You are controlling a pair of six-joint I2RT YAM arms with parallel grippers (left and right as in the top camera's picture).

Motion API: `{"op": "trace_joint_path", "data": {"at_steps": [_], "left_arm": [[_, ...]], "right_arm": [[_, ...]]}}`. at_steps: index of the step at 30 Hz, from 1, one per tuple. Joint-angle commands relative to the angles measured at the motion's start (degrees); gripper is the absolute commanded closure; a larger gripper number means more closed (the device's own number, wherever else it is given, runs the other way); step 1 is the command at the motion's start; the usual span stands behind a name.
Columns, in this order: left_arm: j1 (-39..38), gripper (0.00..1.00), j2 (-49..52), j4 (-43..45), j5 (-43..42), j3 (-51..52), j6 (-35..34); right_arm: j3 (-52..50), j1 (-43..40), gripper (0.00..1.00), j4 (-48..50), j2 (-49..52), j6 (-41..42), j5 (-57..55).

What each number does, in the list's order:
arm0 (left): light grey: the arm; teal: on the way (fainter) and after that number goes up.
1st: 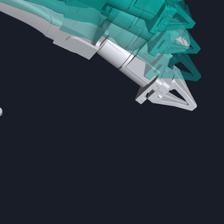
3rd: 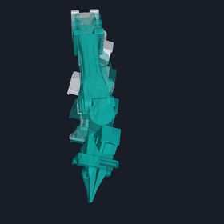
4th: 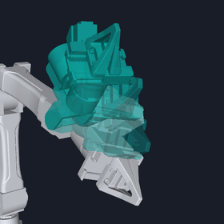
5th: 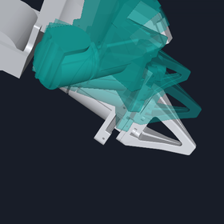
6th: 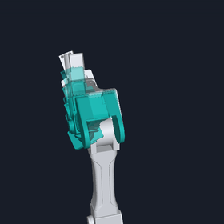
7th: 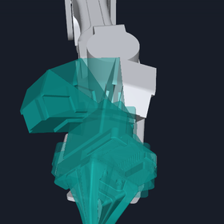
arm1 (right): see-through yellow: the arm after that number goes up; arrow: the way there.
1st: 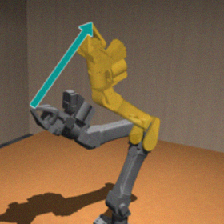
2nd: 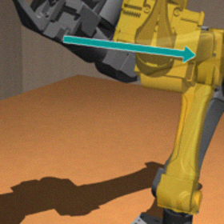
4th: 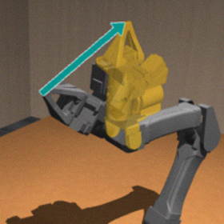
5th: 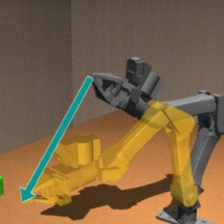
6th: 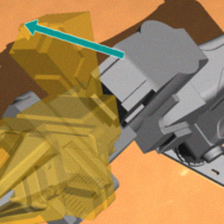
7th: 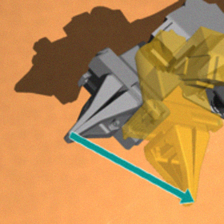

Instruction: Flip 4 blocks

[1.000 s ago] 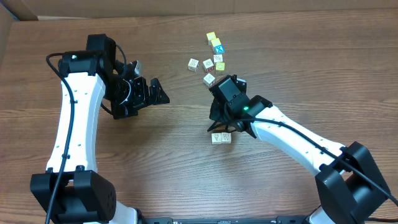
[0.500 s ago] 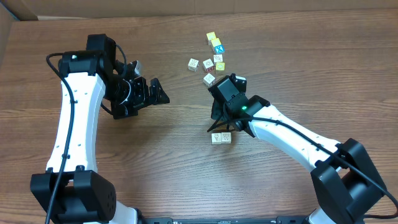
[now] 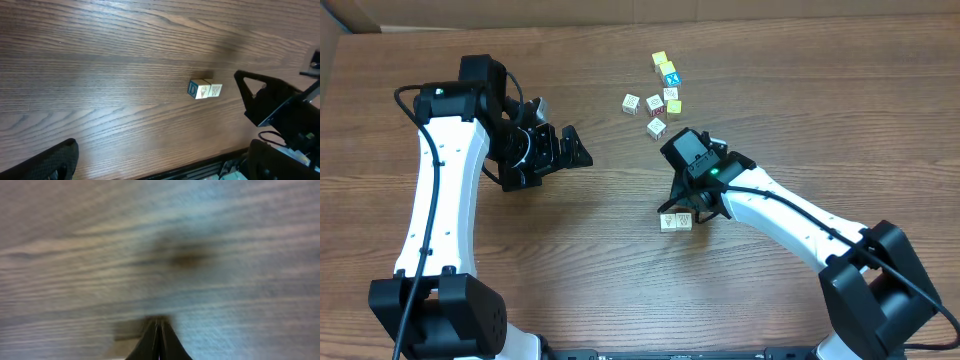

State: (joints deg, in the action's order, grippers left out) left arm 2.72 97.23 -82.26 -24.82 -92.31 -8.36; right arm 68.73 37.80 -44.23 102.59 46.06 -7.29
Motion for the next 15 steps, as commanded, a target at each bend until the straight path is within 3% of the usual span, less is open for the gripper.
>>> {"op": "trace_joint_path", "data": {"at_steps": [1, 15], "left_arm": [[-0.2, 0.0, 0.2, 0.1, 0.0, -1.2, 0.7], [-0.2, 0.0, 0.2, 0.1, 0.0, -1.2, 0.7]], "right_arm": [[-0.5, -0.3, 0.96, -1.2, 0.4, 1.1, 0.0], [-4.7, -0.3, 0.96, 0.7, 0.4, 1.9, 2.4]]}}
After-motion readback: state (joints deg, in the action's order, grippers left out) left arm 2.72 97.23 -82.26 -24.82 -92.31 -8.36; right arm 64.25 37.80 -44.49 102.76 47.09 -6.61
